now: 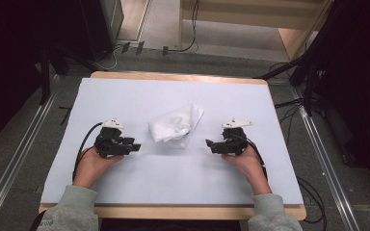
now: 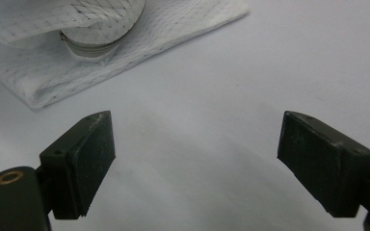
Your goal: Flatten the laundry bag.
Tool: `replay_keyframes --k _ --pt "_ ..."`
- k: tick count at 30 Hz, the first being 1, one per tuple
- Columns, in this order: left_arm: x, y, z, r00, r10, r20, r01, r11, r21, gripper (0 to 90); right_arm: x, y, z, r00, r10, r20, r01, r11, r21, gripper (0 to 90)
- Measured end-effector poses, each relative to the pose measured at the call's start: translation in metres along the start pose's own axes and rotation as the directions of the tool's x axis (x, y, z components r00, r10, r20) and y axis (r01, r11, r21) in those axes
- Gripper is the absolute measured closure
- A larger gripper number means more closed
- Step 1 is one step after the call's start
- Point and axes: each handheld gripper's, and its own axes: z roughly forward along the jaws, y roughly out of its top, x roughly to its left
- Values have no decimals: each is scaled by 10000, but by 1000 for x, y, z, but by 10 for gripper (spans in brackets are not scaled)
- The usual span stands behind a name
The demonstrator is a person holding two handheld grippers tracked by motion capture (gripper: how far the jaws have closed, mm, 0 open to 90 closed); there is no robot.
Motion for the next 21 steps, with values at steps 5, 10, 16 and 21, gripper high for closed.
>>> replay_keyframes --k 5,10,16,21 --pt "3 0 2 10000 26 32 -27 9999 148 458 2 0 -2 9998 -11 -198 11 10000 -3 193" --pt "6 1 3 9998 -178 68 178 9998 46 384 5 2 0 9990 1 -446 2 10000 55 260" --pt "6 4 4 9993 -328 186 327 9995 36 364 13 4 0 9971 -150 -741 162 9998 154 349" --pt "5 6 8 9991 -301 306 295 9993 213 354 14 5 -3 9957 -150 -917 161 9998 114 369"
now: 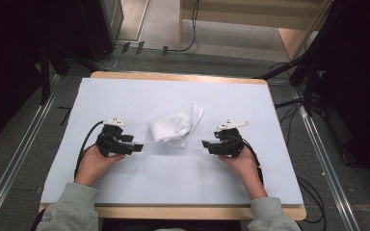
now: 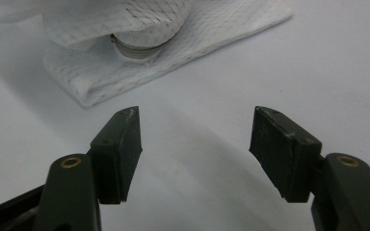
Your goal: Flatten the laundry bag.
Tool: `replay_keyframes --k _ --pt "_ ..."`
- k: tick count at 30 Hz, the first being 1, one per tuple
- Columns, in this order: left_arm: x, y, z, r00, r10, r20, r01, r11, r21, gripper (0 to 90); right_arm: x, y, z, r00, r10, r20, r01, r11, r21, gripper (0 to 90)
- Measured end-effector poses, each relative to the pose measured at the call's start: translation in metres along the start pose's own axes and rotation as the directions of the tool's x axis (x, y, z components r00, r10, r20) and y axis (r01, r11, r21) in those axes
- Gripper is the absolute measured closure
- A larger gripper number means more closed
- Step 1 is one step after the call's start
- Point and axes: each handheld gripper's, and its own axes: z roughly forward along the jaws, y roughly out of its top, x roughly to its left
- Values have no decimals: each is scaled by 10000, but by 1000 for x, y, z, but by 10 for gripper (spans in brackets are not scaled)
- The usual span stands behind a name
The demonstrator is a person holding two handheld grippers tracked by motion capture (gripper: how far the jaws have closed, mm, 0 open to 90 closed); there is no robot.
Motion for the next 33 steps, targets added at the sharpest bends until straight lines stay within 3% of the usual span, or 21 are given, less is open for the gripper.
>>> replay_keyframes --k 5,12,17,20,33 --pt "-2 1 2 9998 -110 191 109 9999 40 345 -2 -1 -1 9987 277 -421 -267 9994 240 408" --pt "1 4 5 9995 -158 271 157 9999 61 344 -3 -2 -3 9974 558 -455 -548 9982 229 410" --pt "-1 6 6 9997 34 249 -35 10000 58 345 -1 -2 -4 9958 750 -517 -737 9969 276 411" --pt "0 8 7 9994 43 337 -38 9999 -153 345 1 -3 -2 9974 553 -459 -542 9982 253 414" --pt "-1 6 1 9996 -15 280 21 9998 -217 345 7 9 3 9975 434 -558 -424 9989 191 499"
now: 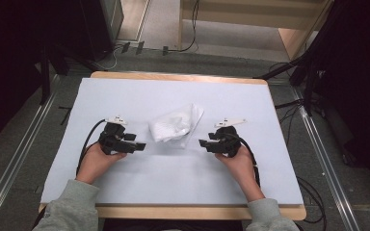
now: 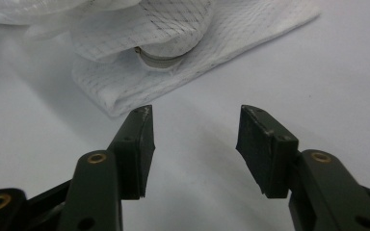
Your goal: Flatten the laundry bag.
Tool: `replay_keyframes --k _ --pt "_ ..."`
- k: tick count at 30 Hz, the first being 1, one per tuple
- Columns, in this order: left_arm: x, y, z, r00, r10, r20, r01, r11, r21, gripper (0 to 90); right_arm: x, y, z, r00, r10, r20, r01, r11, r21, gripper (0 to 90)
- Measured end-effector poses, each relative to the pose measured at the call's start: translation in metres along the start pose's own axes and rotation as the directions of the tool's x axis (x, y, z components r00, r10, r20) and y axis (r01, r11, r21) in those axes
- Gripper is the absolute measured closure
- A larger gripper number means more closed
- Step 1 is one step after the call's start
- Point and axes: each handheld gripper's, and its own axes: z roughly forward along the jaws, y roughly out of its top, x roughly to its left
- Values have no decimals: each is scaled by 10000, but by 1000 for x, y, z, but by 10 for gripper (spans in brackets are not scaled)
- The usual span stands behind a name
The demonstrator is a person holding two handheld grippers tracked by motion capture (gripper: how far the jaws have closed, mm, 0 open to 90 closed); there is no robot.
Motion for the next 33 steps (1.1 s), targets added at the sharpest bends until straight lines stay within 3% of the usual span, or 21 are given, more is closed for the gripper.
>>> replay_keyframes --k 6,11,13,22,27,33 --pt "-1 -3 -3 10000 -15 -36 15 10000 -61 345 5 5 4 9998 -111 -183 112 9999 50 564" --pt "-1 -7 -9 9999 -80 -109 78 9998 -174 346 12 11 11 9986 -424 -316 431 9988 215 675" --pt "-1 -9 -11 9998 -110 -172 107 9998 -193 346 16 15 16 9979 -445 -463 457 9987 247 764" --pt "-2 -16 -19 9991 -219 -375 207 9993 -323 346 16 22 38 9985 -352 -430 381 9969 681 804" --pt "-1 -18 -21 9987 -319 -398 305 9989 -347 346 13 27 46 9990 -153 -413 180 9977 658 812" --pt "-1 -20 -23 9985 -326 -448 310 9989 -359 346 12 32 52 9992 -260 -312 278 9978 606 812"
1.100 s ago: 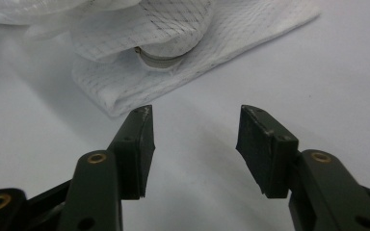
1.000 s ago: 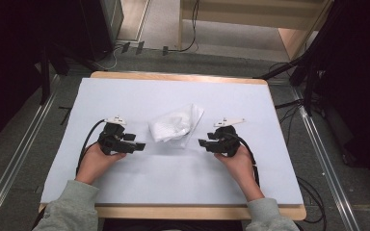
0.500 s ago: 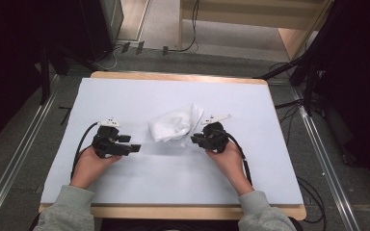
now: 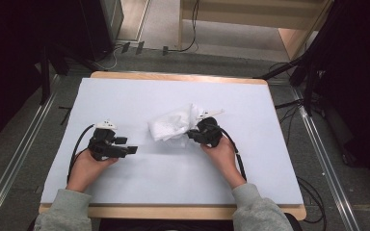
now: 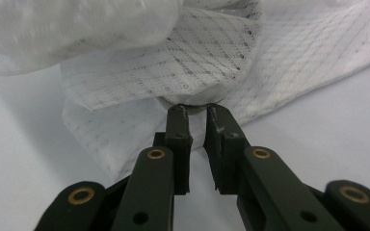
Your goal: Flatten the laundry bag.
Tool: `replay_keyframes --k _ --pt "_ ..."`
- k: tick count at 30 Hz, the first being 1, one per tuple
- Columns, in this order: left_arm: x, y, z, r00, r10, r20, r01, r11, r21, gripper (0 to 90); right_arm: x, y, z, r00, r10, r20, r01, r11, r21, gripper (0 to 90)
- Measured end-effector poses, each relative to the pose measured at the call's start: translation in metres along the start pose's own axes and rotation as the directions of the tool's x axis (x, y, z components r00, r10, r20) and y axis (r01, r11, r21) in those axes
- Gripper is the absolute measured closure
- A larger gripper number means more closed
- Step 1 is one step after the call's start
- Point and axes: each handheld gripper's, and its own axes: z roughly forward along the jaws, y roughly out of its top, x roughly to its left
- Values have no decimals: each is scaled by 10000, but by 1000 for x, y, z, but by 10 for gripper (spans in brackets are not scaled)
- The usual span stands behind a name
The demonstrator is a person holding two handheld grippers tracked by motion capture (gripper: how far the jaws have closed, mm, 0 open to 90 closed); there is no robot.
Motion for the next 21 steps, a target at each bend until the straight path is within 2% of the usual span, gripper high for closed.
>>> replay_keyframes --k 2,7,8,13,21 --pt "1 0 -1 10000 -27 -23 27 10000 11 346 0 5 0 9999 -166 -4 166 9998 -109 812" --pt "0 -4 -3 10000 -45 -69 45 10000 41 347 1 12 1 9999 -152 -53 151 9998 -131 814" --pt "0 -6 -4 9999 -50 -122 51 10000 58 347 1 14 1 9998 -194 -75 192 9994 -287 817" --pt "3 -12 -12 9993 -301 -204 297 9994 -171 346 6 26 4 9991 -374 -186 367 9987 -351 829" --pt "4 -19 -17 9983 -448 -370 443 9989 -145 346 9 39 4 9982 -496 -341 477 9974 -543 829"
